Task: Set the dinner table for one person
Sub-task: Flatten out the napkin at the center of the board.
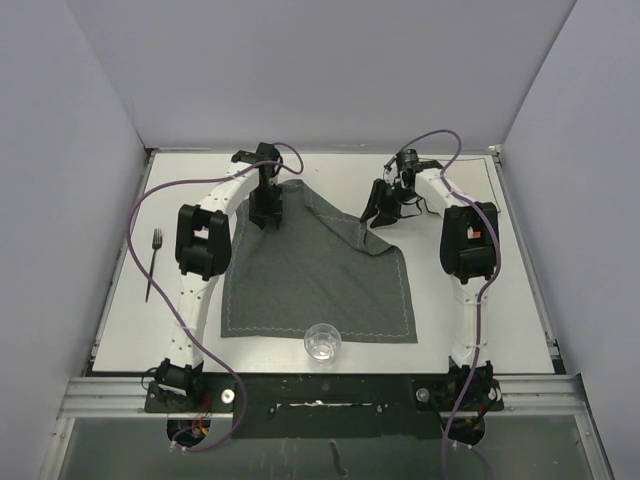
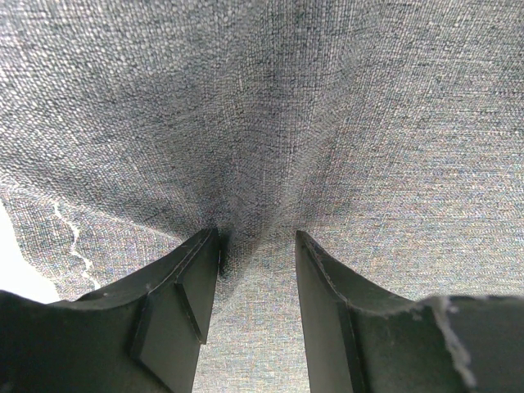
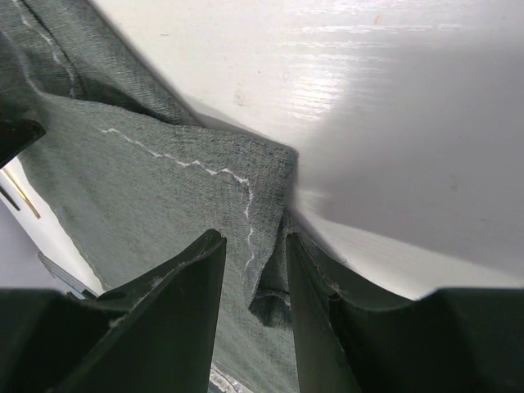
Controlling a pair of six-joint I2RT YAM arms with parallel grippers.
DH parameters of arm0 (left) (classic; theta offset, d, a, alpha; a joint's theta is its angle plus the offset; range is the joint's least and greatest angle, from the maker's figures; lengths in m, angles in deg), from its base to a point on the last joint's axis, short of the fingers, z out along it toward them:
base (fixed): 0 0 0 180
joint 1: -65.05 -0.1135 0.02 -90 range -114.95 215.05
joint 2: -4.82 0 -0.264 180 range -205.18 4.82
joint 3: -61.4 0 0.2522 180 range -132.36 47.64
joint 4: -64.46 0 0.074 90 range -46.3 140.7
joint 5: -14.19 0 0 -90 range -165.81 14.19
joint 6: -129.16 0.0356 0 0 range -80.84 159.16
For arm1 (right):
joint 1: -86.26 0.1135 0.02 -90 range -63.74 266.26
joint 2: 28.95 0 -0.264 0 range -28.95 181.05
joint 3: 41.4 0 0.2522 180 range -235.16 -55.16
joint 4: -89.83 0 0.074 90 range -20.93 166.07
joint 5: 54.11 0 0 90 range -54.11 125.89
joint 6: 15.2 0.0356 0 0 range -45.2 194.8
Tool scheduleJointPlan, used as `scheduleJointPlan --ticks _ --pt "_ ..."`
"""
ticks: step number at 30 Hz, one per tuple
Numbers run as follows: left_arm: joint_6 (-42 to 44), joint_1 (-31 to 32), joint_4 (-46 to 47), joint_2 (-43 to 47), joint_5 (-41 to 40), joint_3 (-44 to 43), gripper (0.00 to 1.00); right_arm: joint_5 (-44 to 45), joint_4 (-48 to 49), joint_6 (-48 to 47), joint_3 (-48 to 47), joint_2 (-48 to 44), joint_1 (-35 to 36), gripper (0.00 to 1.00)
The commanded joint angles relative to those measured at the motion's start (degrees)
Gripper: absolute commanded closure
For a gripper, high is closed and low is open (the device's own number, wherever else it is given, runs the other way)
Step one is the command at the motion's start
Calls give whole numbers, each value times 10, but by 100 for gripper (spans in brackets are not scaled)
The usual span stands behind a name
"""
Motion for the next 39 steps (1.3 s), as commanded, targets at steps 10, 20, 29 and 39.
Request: scheduleJointPlan --ticks 10,20,29,39 --pt "-4 1 4 -16 -1 -11 59 20 -15 4 -60 35 10 63" --pt "-2 -2 2 -14 -3 -13 60 26 -30 3 -83 63 18 64" --pt "-1 -3 2 -16 -4 -12 60 12 -17 -1 -86 65 30 93" --pt "-4 -4 5 -17 -4 -5 60 71 -46 -31 -114 24 30 100"
